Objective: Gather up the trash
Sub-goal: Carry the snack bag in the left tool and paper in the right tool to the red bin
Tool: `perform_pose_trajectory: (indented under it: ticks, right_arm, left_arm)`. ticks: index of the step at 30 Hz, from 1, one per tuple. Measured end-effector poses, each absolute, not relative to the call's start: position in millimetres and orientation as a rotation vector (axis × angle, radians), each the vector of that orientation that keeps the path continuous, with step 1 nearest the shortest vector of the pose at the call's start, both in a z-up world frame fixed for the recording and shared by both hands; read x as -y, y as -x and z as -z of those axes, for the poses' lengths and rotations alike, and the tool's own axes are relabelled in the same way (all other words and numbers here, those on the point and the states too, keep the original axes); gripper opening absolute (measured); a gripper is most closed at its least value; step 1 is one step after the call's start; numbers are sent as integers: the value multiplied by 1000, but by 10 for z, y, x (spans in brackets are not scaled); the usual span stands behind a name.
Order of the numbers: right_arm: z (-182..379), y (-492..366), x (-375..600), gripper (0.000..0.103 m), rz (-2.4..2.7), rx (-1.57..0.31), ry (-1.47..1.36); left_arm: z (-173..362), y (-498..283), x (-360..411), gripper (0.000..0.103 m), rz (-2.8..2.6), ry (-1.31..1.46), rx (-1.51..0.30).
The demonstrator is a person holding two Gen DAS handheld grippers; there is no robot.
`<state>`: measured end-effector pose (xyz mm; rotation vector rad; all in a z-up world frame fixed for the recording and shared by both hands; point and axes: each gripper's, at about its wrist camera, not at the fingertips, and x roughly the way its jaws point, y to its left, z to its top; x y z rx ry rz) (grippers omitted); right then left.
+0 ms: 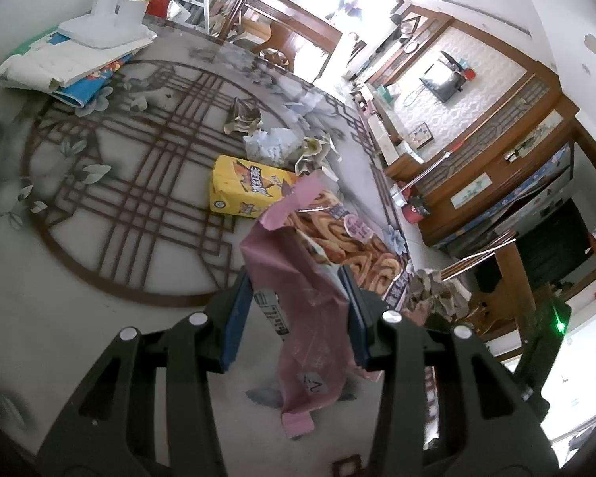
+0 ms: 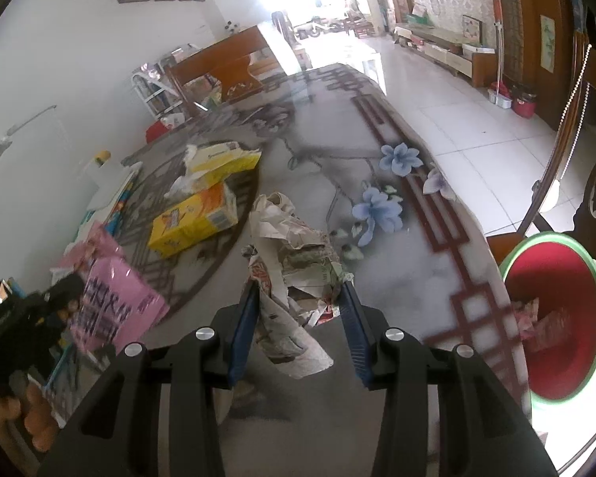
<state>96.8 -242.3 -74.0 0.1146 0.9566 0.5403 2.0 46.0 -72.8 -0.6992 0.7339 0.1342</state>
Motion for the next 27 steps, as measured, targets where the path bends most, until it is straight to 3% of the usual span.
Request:
perform_pose_trajectory:
  ticks: [27]
  right_arm:
    - [643, -674, 2555, 40, -573, -929, -135]
  left_arm:
    - [718, -59, -340, 42, -73, 686, -726]
